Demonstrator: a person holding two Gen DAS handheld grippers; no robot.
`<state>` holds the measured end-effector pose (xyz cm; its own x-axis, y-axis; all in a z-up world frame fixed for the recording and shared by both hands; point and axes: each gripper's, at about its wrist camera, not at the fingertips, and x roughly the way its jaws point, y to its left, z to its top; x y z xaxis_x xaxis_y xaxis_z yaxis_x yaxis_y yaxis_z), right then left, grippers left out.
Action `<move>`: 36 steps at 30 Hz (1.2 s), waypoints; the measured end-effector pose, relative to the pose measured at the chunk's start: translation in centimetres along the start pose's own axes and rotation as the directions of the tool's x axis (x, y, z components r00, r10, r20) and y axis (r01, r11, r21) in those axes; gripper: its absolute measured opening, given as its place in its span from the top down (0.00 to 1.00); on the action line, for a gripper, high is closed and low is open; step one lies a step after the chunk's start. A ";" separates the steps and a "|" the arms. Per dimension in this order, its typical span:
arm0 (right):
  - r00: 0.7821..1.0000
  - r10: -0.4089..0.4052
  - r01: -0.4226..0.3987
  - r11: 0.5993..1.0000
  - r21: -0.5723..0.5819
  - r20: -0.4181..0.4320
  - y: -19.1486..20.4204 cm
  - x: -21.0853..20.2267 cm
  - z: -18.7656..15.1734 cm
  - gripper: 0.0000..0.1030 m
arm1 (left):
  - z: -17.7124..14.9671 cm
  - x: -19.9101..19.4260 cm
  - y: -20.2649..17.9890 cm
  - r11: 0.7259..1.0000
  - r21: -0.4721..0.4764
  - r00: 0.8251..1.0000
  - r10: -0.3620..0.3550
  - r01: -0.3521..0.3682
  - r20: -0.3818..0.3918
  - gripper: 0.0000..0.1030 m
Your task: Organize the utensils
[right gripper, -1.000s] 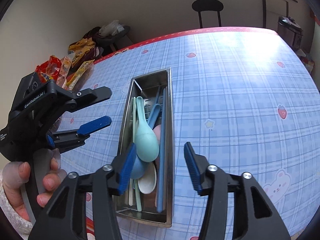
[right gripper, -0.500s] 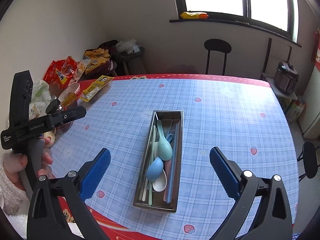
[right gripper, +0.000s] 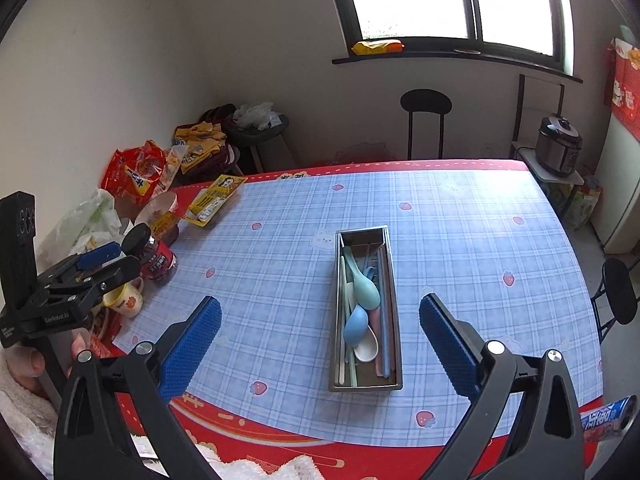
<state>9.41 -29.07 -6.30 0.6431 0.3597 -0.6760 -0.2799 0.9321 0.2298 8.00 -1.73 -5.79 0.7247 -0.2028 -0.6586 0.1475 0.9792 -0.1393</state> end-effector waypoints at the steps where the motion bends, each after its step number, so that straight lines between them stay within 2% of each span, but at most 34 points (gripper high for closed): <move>1: 1.000 -0.006 0.006 1.000 0.005 0.013 0.1 -0.4 -0.1 0.06 | -0.1 -0.4 0.1 1.000 -0.004 1.000 -0.002 0.002 0.008 0.06; 6: 0.999 -0.033 0.032 0.999 0.031 0.029 0.5 -1.0 -0.6 0.06 | 0.2 -1.5 0.3 0.999 -0.032 0.999 -0.018 0.019 0.033 0.06; 19: 0.993 -0.103 0.100 0.994 0.046 0.065 0.9 -1.6 -1.2 0.06 | 0.6 -0.9 -0.5 0.999 0.011 0.998 -0.040 0.040 0.039 0.06; 36: 0.993 -0.100 0.097 0.994 0.046 0.066 1.2 -1.8 -1.4 0.06 | -0.3 -0.6 -0.7 0.997 0.001 0.996 -0.071 0.071 0.048 0.06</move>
<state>6.92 -28.66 -5.82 0.7136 0.2671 -0.6476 -0.1834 0.9634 0.1954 7.28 -2.30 -5.49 0.7437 -0.2715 -0.6109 0.1994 0.9623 -0.1850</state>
